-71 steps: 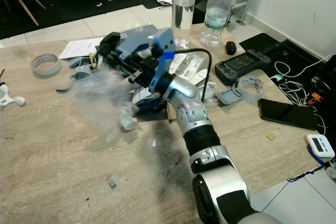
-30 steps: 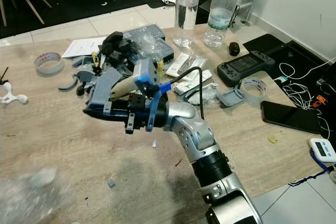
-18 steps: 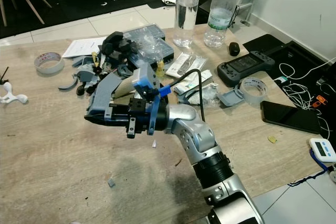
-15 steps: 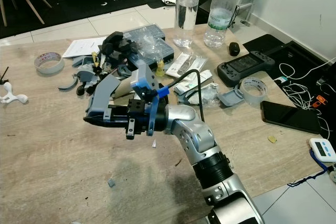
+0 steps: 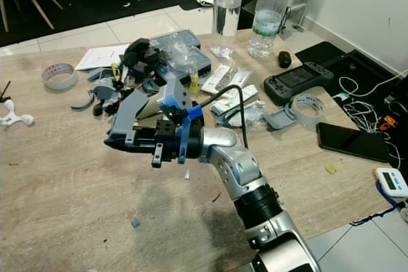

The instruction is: Picking trash to rubbish bin

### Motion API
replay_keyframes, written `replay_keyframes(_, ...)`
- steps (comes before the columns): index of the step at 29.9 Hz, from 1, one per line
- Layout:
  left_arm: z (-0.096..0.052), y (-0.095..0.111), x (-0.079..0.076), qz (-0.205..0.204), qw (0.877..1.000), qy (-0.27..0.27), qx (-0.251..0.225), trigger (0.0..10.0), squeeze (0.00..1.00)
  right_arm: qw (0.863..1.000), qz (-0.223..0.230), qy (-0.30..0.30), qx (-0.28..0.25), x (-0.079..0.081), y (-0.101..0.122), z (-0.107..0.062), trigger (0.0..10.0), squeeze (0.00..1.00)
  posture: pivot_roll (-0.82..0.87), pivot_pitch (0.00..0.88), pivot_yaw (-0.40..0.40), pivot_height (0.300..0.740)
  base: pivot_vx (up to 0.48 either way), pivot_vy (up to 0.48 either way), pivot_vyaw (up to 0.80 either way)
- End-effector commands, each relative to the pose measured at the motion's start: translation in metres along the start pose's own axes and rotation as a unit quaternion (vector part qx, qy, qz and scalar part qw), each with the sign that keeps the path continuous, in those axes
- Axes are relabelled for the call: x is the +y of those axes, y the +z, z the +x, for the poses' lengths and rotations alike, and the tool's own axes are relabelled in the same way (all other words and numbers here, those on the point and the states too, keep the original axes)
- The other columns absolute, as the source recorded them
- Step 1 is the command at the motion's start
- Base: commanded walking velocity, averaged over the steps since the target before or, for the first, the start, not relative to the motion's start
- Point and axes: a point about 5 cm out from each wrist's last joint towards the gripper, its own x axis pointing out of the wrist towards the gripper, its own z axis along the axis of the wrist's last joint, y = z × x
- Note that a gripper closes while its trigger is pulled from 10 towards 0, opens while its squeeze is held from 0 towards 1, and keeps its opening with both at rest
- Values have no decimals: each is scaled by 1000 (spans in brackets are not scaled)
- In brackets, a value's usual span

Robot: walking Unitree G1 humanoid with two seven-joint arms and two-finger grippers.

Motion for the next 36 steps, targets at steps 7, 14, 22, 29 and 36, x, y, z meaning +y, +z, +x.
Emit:
replay_keyframes(7,0,1,0,-2,1000,3,0,10000,0,1000,-18,-20,11,-5,-2,2,10000,0,68,49,-52,740,0,0,0)
replay_keyframes(14,1,5,2,-1,1000,5,-4,10000,0,999,-24,-29,16,-9,-3,3,10000,0,70,43,-51,740,0,0,0)
replay_keyframes(22,1,6,3,0,1000,5,-4,10000,0,999,-30,-41,16,-11,-4,4,10000,0,72,38,-49,740,0,0,0)
replay_keyframes(29,1,5,2,-1,1000,5,-3,10000,0,998,-34,-53,17,-15,-4,3,10000,0,72,44,-51,740,0,0,0)
replay_keyframes(36,1,3,1,-4,1000,6,0,10000,0,997,-38,-65,17,-18,-3,3,10000,0,74,45,-54,740,0,0,0)
